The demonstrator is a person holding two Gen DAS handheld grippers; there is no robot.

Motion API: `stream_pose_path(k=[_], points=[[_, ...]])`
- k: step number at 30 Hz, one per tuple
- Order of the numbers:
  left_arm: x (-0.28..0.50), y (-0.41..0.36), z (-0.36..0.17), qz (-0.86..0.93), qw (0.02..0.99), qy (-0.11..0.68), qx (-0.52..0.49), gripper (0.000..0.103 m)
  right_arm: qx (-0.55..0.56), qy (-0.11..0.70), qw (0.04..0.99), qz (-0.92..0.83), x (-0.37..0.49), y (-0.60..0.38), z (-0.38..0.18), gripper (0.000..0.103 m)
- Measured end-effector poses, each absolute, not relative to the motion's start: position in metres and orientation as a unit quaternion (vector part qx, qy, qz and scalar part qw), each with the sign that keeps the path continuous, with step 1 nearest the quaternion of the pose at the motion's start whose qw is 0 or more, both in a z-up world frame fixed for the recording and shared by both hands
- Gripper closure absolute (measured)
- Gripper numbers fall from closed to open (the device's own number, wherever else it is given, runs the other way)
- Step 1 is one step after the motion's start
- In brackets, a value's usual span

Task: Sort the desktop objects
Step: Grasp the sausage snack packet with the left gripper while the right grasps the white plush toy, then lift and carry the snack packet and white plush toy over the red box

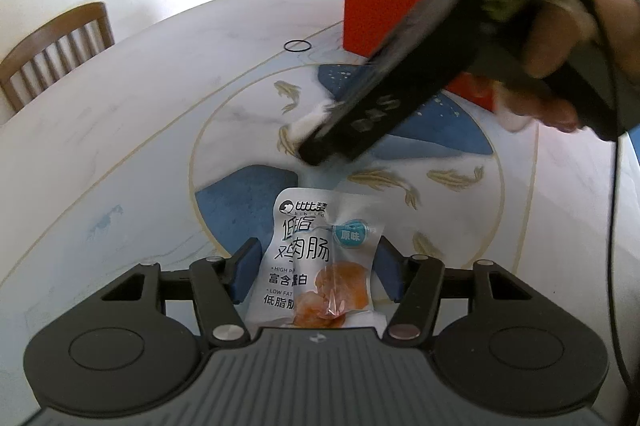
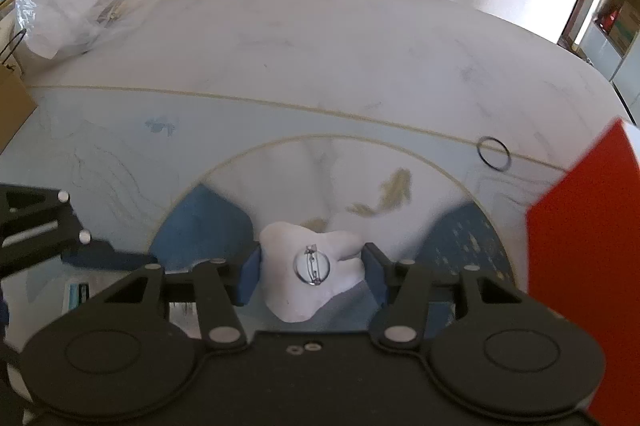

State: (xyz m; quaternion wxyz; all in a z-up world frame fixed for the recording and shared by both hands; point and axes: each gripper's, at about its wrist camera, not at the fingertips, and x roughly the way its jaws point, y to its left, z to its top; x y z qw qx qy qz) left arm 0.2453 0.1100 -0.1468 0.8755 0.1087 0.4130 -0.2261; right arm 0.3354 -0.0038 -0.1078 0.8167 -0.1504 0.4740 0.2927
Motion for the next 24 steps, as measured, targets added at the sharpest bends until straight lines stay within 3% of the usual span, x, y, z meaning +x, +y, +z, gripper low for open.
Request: stream_pose_path(k=[24], points=[[0.212, 0.089, -0.120, -0.167, 0.887, 0.428, 0.043, 0.044, -0.088, 0.477, 0.819, 0.308, 0.265, -0.091, -0.058, 0.050]])
